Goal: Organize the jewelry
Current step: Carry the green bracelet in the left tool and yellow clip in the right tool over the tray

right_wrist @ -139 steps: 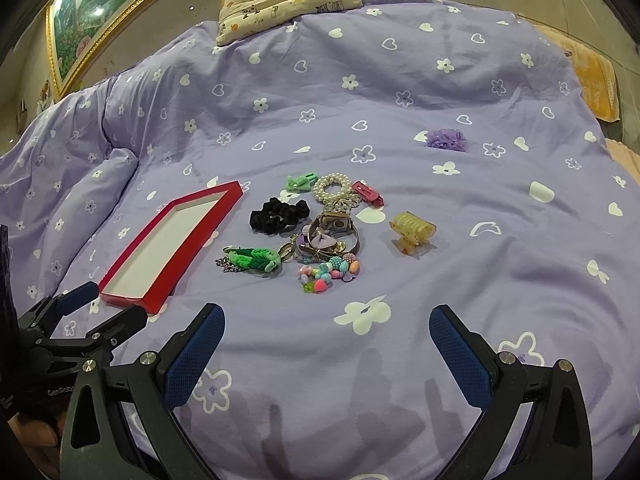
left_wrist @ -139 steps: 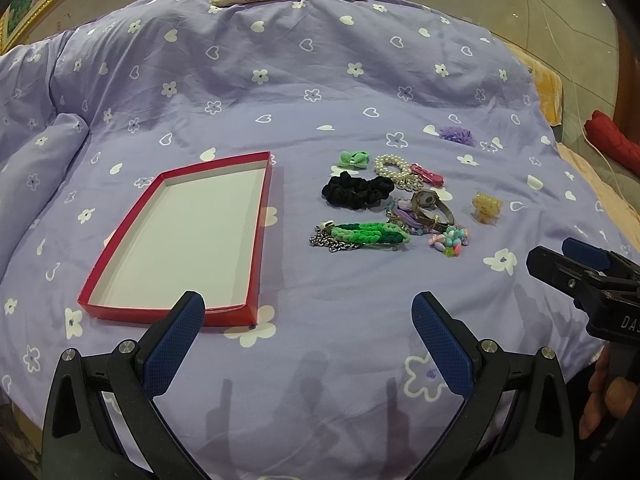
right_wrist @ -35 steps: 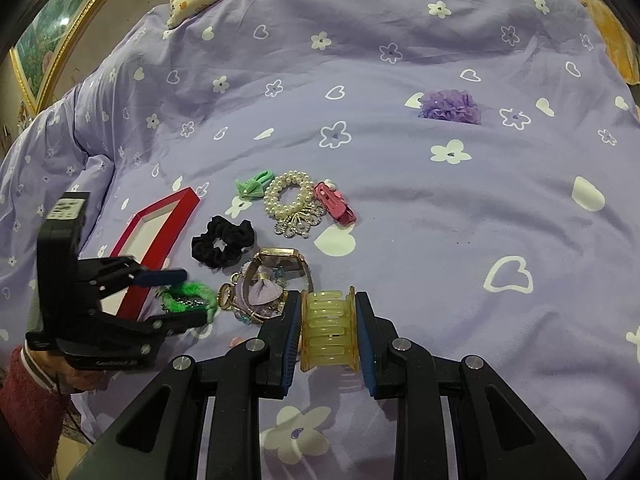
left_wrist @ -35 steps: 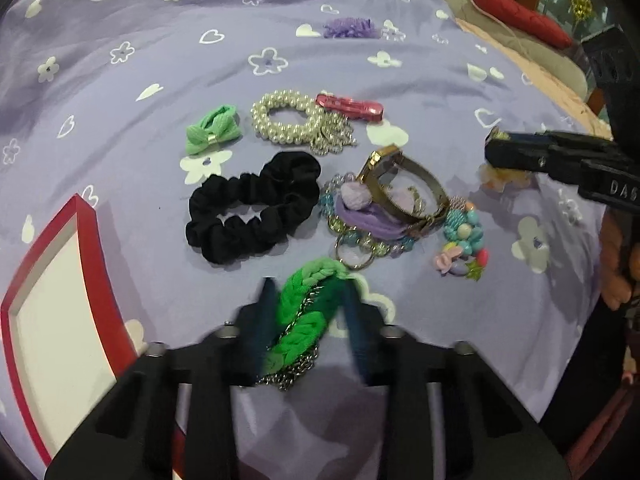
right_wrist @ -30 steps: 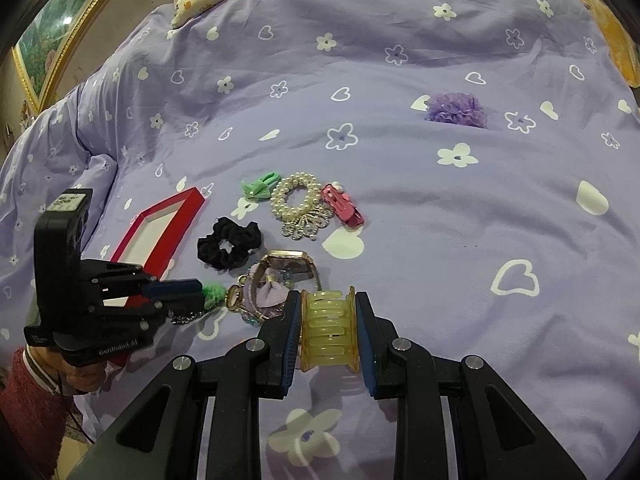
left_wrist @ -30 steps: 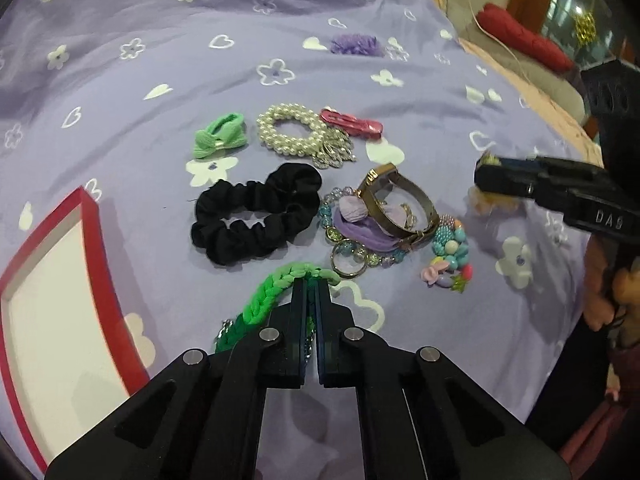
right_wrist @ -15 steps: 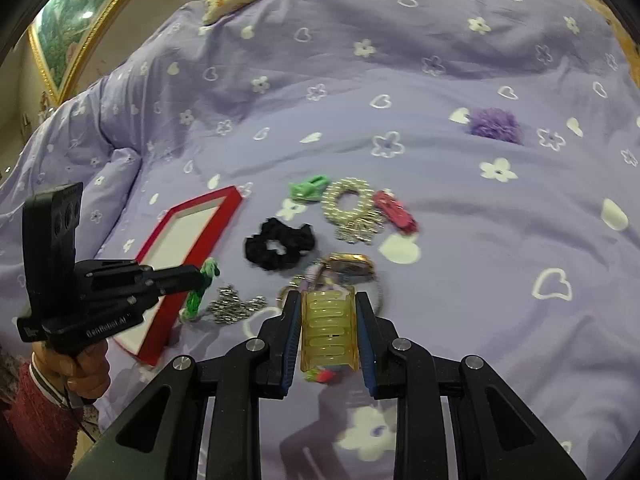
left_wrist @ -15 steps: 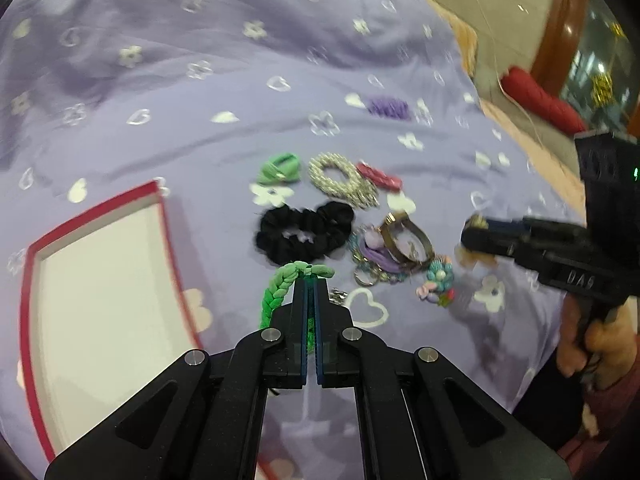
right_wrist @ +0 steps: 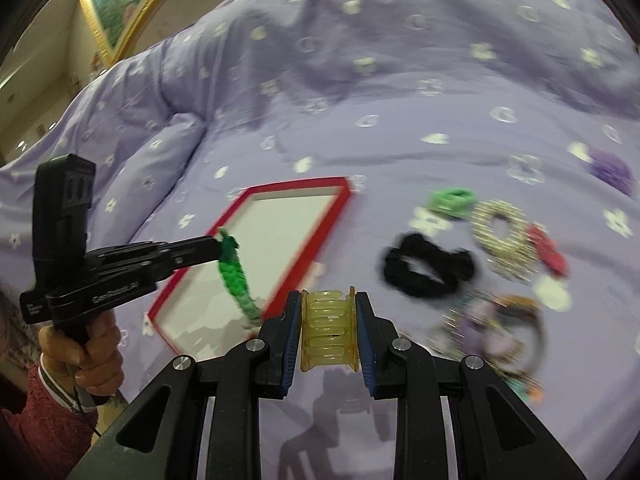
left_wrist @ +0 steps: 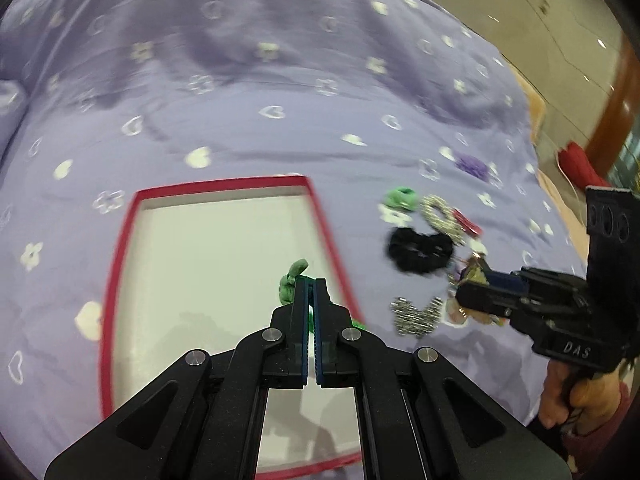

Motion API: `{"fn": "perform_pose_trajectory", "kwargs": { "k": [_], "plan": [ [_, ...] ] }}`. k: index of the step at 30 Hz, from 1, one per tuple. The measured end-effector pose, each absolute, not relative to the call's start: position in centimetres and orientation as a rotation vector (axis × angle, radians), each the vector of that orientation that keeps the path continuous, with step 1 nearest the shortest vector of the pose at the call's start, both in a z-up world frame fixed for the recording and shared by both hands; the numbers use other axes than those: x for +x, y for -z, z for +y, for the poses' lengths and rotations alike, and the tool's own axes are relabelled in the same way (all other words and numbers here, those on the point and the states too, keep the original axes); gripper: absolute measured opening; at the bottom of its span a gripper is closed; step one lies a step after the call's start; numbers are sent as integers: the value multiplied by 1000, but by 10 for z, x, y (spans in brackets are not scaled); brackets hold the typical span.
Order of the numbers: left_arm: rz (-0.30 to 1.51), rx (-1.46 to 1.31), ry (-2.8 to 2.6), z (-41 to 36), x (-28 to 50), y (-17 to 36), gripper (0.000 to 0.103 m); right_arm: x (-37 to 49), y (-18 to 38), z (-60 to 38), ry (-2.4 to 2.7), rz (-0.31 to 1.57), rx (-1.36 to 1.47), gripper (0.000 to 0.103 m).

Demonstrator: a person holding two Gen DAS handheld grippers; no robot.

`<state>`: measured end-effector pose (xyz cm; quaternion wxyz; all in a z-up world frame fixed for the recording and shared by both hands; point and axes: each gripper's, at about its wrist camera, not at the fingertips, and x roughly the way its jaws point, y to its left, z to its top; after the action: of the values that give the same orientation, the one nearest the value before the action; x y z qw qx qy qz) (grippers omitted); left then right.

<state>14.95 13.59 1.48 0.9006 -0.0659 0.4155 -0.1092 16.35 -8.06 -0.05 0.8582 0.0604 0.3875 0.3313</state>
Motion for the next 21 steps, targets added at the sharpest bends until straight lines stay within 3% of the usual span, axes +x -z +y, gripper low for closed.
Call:
{"fn": "perform_pose_trajectory", "kwargs": {
  "k": [21],
  "plan": [
    [931, -224, 55, 214, 217, 26, 1, 253, 30, 39, -773, 889, 19, 26]
  ]
}}
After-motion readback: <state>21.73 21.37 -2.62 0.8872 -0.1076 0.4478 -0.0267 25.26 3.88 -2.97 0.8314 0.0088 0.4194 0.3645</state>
